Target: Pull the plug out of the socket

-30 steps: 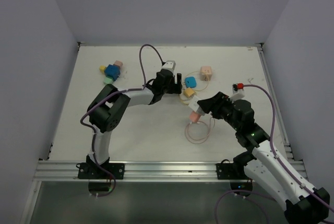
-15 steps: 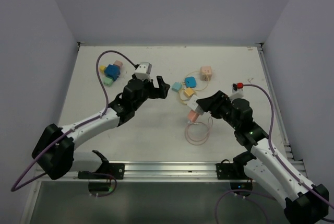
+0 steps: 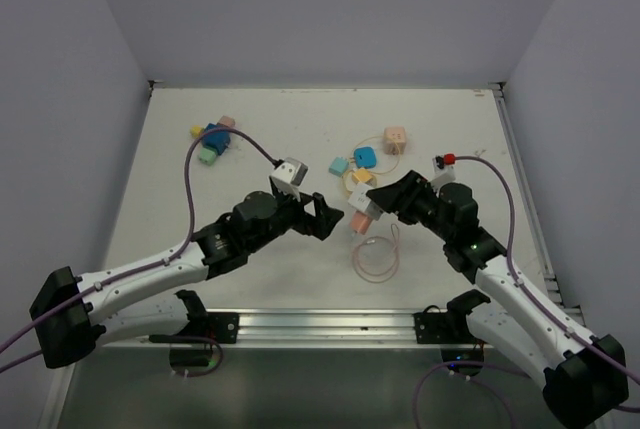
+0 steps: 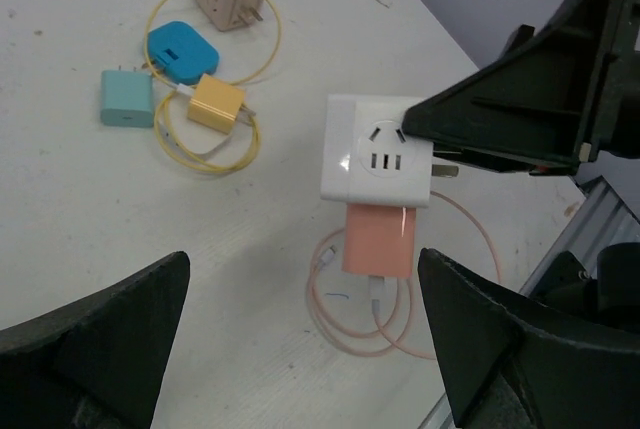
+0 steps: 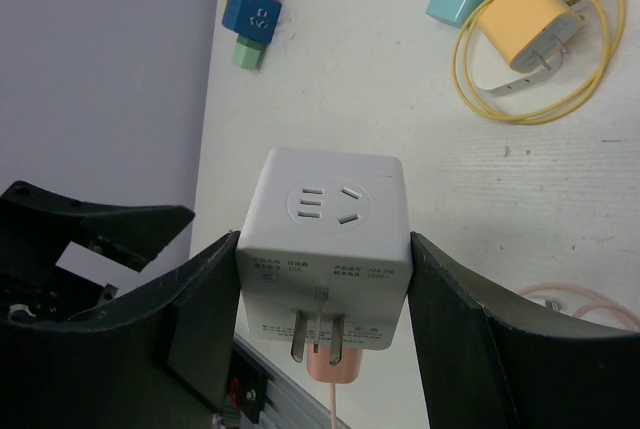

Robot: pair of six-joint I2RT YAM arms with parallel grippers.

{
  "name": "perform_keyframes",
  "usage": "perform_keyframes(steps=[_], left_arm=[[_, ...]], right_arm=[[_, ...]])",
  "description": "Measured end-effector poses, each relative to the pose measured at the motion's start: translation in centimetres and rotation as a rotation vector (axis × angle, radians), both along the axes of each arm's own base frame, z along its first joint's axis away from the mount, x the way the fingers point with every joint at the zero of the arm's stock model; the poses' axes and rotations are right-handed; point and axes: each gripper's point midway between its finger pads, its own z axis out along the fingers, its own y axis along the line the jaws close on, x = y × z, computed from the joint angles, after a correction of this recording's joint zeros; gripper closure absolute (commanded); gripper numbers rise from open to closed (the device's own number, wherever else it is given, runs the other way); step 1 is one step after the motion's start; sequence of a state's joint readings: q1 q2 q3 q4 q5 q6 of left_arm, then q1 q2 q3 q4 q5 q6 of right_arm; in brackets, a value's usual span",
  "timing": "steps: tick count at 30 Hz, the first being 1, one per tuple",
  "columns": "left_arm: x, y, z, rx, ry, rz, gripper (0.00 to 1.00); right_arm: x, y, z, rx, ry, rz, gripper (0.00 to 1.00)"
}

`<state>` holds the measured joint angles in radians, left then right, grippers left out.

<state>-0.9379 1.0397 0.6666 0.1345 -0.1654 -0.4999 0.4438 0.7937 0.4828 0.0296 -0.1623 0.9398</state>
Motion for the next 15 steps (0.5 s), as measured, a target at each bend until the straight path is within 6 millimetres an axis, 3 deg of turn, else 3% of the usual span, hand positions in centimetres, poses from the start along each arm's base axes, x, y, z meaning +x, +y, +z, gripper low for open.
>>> perform_keyframes(steps=[4,8,15], left_arm=[[-2.1,-1.7,-0.8,0.016,0.014,-0.065,0.02],[-3.3,-3.4,-2.7,0.070,0.037,-0.102,0.03],[-2.8,-5.0,-4.9,0.129,0.045,-0.088,0.11]], right_arm=[[-0.1,0.4,0.4,0.028,-0.002,0.016,1.00],[-0.1,0.8,1.2,0.062,-0.016,0.029,1.00],[-0.2,1.2,1.9,0.098,-0.019,0.045,1.00]])
